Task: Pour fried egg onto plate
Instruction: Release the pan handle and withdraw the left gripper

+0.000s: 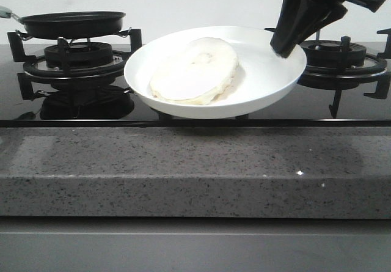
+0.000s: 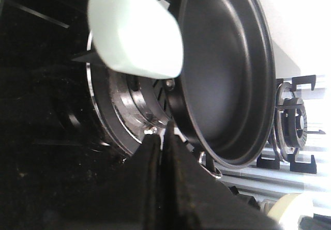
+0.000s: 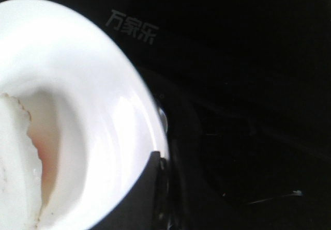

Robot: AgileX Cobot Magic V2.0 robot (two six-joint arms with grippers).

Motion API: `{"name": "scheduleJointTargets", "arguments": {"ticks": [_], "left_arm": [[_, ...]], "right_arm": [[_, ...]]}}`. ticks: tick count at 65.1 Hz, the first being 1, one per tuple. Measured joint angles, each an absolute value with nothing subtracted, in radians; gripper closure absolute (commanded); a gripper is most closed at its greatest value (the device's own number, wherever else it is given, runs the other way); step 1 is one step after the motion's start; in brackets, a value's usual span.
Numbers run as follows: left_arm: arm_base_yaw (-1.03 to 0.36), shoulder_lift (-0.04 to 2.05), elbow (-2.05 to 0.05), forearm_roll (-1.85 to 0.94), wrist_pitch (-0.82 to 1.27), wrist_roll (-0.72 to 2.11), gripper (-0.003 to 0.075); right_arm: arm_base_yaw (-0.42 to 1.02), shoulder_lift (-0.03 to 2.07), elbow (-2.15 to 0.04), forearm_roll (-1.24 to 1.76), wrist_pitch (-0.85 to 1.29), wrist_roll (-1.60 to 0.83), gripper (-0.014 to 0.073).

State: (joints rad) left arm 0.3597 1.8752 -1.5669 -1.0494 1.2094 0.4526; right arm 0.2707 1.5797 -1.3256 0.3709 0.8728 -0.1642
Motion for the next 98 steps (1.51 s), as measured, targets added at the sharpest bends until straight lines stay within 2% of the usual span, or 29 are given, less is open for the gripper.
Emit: {"name": "scheduleJointTargets", "arguments": {"ticks": [13, 31, 66, 83, 98], "left_arm": [[0.36, 1.825, -1.567, -1.01, 1.211, 0.442, 0.074], [0.33, 1.638, -1.48, -0.91, 1.189, 0.437, 0.074], [0.133, 1.091, -1.163, -0.305, 0.827, 0.274, 0.074], [0.06, 0.837, -0.942, -0.236, 0.654, 0.255, 0.074], [0.052, 0.572, -0.712, -0.224, 0.502, 0.255, 0.074]], "right_arm": [[0.271, 1.58, -1.326, 0.371, 0.873, -0.164, 0.0661], [0.271, 1.58, -1.326, 0.371, 0.873, -0.164, 0.0661], [0.271, 1.58, -1.326, 0.371, 0.873, -0.164, 0.0661], [0.271, 1.58, -1.326, 0.371, 0.873, -0.164, 0.0661], [0.271, 1.58, -1.326, 0.371, 0.873, -0.164, 0.0661]]}}
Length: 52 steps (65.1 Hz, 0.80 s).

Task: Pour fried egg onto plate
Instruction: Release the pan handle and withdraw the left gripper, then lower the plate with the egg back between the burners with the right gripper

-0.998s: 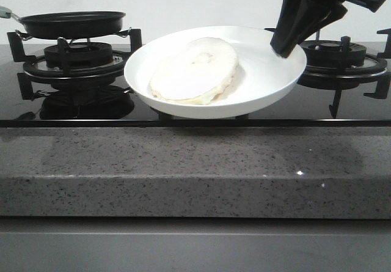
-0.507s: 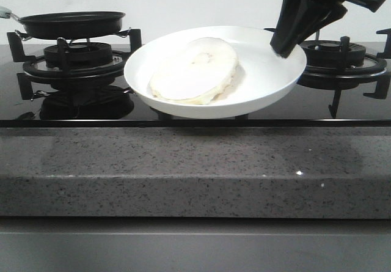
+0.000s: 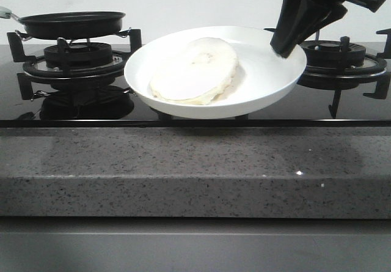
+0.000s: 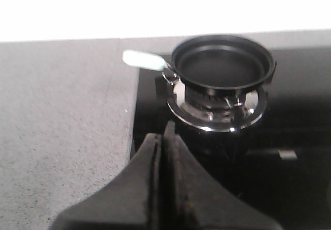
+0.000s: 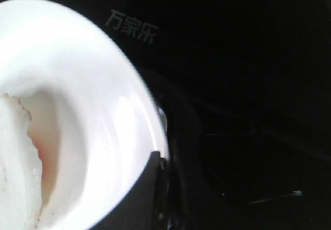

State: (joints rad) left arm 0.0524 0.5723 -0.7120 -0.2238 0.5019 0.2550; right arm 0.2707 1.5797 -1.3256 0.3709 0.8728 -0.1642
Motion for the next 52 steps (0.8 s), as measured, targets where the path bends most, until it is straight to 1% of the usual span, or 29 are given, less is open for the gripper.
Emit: {"name": "scheduleJointTargets", "arguments": {"ticks": [13, 22, 31, 52], "left_arm": [[0.052, 0.368, -0.568, -0.226, 0.436, 0.255, 0.074], [0.052, 0.274, -0.51, -0.226, 0.419, 0.255, 0.0739], [0.052, 0.24, -0.493, -0.226, 0.41, 0.255, 0.0739], [0.052, 0.238, -0.492, -0.226, 0.401, 0.255, 0.0739]], "right_arm": [[0.271, 1.58, -1.326, 0.371, 0.873, -0.164, 0.0661], [0.271, 1.58, -1.326, 0.371, 0.873, -0.164, 0.0661], [0.271, 1.58, -1.326, 0.371, 0.873, -0.164, 0.0661], [0.271, 1.58, -1.326, 0.371, 0.871, -0.164, 0.066]]}}
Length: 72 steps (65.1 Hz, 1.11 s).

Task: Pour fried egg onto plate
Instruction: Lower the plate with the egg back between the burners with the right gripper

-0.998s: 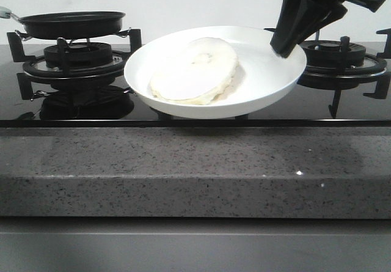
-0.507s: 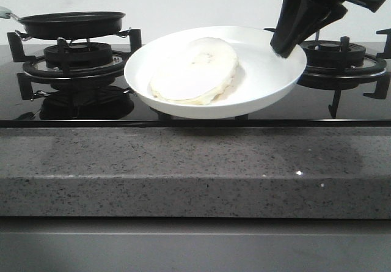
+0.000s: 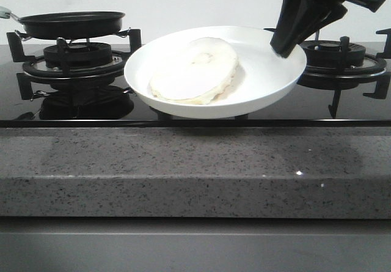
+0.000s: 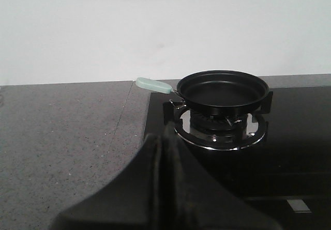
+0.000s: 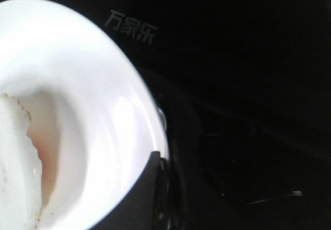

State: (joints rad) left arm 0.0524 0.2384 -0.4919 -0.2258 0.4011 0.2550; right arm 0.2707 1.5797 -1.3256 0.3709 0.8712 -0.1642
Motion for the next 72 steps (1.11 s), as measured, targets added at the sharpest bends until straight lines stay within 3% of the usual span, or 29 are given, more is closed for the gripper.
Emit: {"name": "scheduleJointTargets", "arguments": {"ticks": [15, 47, 72], "left_arm": [[0.052, 0.238, -0.492, -0.226, 0.401, 0.255, 0.0739], [0.052, 0.238, -0.492, -0.227, 0.399, 0.255, 0.0739], [0.052, 0.238, -0.492, -0.227, 0.399, 0.255, 0.0739]], "right_arm": [[0.264, 1.621, -1.404, 0.373, 0.896, -0.155, 0.0651], [0.185, 1.993, -1.947, 0.375, 1.04, -0.08, 0.0651], [0.17, 2.108, -1.99, 0.375, 1.066, -0.076, 0.0651]]}}
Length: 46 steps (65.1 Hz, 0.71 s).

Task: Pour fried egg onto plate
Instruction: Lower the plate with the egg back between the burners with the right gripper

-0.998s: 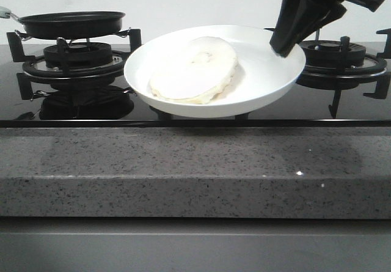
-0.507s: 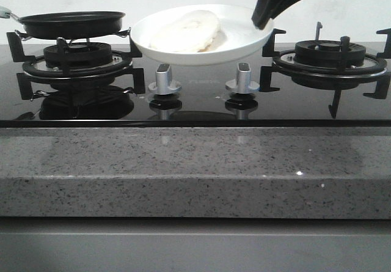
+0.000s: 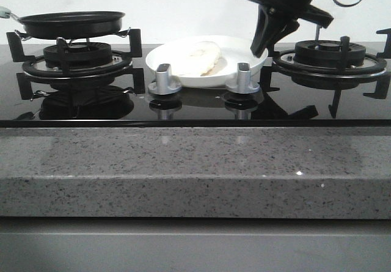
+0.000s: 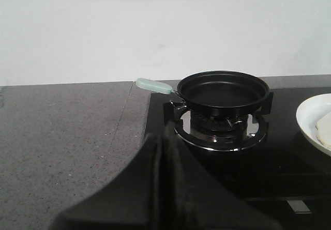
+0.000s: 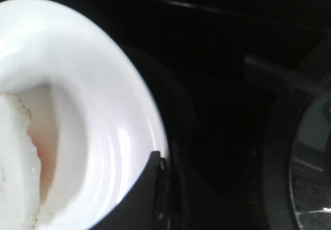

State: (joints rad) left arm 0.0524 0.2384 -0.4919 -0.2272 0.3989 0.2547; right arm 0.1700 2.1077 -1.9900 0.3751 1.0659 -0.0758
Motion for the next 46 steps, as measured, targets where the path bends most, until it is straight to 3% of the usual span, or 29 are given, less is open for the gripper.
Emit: {"name": "scheduleJointTargets", "arguments": {"ticks": [15, 33, 46], "left_arm": [[0.052, 0.238, -0.492, -0.227, 0.399, 0.255, 0.0739], [0.052, 0.238, -0.492, -0.227, 0.399, 0.255, 0.0739], [0.052, 0.238, -0.492, -0.227, 0.399, 0.255, 0.0739]], "right_arm": [[0.17, 2.12, -1.994, 0.371, 1.083, -0.061, 0.0633], [0.17, 2.126, -1.998, 0.353, 1.102, -0.057, 0.0415], [0.165, 2.126, -2.014, 0.349, 1.136, -0.057, 0.039]]}}
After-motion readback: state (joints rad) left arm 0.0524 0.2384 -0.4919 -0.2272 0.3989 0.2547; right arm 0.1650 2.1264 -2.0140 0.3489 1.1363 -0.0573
